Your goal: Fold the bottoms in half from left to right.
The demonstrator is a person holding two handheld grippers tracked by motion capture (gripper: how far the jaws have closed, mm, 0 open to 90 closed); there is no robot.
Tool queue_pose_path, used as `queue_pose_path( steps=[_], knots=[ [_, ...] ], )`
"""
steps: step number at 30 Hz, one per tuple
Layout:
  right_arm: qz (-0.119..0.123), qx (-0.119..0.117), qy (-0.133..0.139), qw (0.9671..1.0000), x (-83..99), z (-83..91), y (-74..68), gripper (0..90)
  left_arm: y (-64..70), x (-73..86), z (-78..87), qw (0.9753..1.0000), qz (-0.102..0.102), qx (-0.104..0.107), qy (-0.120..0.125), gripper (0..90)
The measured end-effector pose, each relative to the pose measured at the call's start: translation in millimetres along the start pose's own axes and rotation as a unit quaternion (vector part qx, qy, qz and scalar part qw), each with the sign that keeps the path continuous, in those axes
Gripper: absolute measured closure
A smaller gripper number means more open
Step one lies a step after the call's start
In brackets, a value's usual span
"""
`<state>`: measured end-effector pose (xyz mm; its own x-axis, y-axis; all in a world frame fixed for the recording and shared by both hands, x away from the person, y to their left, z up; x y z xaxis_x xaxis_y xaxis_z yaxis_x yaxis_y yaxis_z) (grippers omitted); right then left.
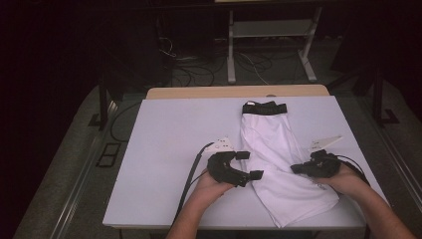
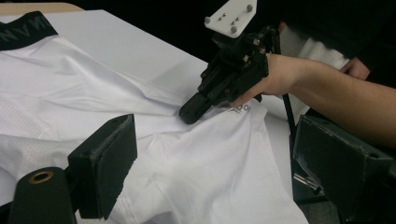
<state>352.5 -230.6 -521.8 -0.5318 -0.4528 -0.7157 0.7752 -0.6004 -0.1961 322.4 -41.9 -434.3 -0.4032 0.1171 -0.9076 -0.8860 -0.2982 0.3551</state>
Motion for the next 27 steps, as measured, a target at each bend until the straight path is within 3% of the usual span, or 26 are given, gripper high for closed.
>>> queue_pose_path(
  steps=[2, 3, 4, 7, 9, 11, 14, 15, 18, 19, 20, 21, 22, 23, 24, 26, 27],
  knots=[
    [0.000, 0.012, 0.002, 0.9999, 2.9, 4.2, 4.7, 88.5, -0.4, -0.1, 0.7, 1.0000, 0.002, 0.000, 0.001, 12.3],
    [-0.022, 0.033, 0.014, 0.9991, 13.2, 16.3, 17.6, 88.5, -1.9, 0.5, 1.5, 1.0000, 0.004, -0.002, 0.003, 12.3],
    [-0.023, 0.037, 0.017, 0.9989, 15.4, 19.3, 20.6, 88.5, -2.0, 0.6, 1.6, 1.0000, 0.004, -0.002, 0.003, 12.3],
    [-0.027, 0.040, 0.016, 0.9987, 17.2, 21.2, 22.3, 88.5, -2.5, 1.4, 1.6, 1.0000, 0.008, -0.001, 0.004, 12.3],
    [-0.039, 0.049, 0.020, 0.9978, 23.3, 27.9, 29.5, 88.5, -3.0, 1.9, 1.5, 1.0000, 0.008, -0.002, 0.004, 12.2],
    [-0.067, 0.057, 0.035, 0.9955, 31.1, 38.6, 39.5, 88.5, -4.3, 2.9, 0.5, 0.9999, 0.010, -0.002, 0.002, 12.3],
    [-0.072, 0.053, 0.039, 0.9952, 31.6, 39.4, 39.6, 88.4, -6.5, 3.9, -0.7, 0.9999, 0.013, -0.004, 0.004, 12.3],
    [-0.071, 0.038, 0.087, 0.9930, 20.8, 41.2, 35.4, 81.6, -8.1, 5.9, -1.6, 0.9999, 0.013, -0.007, -0.001, 12.2],
    [-0.073, 0.038, 0.099, 0.9916, 17.7, 41.9, 35.3, 78.2, -9.0, 6.8, -1.6, 0.9999, 0.014, -0.009, -0.002, 12.0],
    [-0.076, 0.040, 0.114, 0.9898, 13.8, 43.1, 35.5, 78.2, -9.0, 6.8, -1.6, 0.9999, 0.014, -0.009, -0.002, 12.0],
    [-0.091, 0.048, 0.144, 0.9842, 6.8, 45.3, 39.2, 52.2, -12.2, 8.1, -0.8, 0.9998, 0.013, -0.017, -0.003, 11.4],
    [-0.091, 0.048, 0.144, 0.9842, 6.8, 45.3, 39.2, 52.2, -12.2, 8.1, -0.8, 0.9998, 0.013, -0.017, -0.003, 10.8],
    [-0.115, 0.043, 0.160, 0.9795, 2.8, 45.8, 41.0, 34.9, -14.0, 8.5, -0.5, 0.9997, 0.013, -0.020, -0.005, 10.6],
    [-0.115, 0.043, 0.160, 0.9795, 2.8, 45.8, 41.0, 34.9, -14.0, 8.5, -0.5, 0.9997, 0.013, -0.020, -0.005, 10.3],
    [-0.128, 0.049, 0.161, 0.9774, 2.1, 45.4, 43.8, 34.9, -14.0, 8.5, -0.5, 0.9997, 0.013, -0.020, -0.005, 10.3],
    [-0.128, 0.049, 0.161, 0.9774, 2.1, 45.4, 43.8, 31.5, -14.7, 8.2, -0.3, 0.9997, 0.012, -0.022, -0.005, 9.2],
    [-0.137, 0.046, 0.168, 0.9750, 0.2, 45.3, 45.9, 19.8, -15.7, 7.9, 0.3, 0.9996, 0.012, -0.024, -0.004, 9.2]
  ],
)
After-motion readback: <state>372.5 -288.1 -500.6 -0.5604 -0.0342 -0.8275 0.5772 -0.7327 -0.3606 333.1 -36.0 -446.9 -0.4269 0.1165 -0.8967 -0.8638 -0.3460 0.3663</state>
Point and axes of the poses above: each handheld gripper's, and its own axes: z roughly backward along the jaws, x roughly out of its underside, y roughly to its right, the point moved 10 cm from there along -z, roughly forward along the jaws, and after that the axes turned 5 degrees about y, right-handed, at the moved point
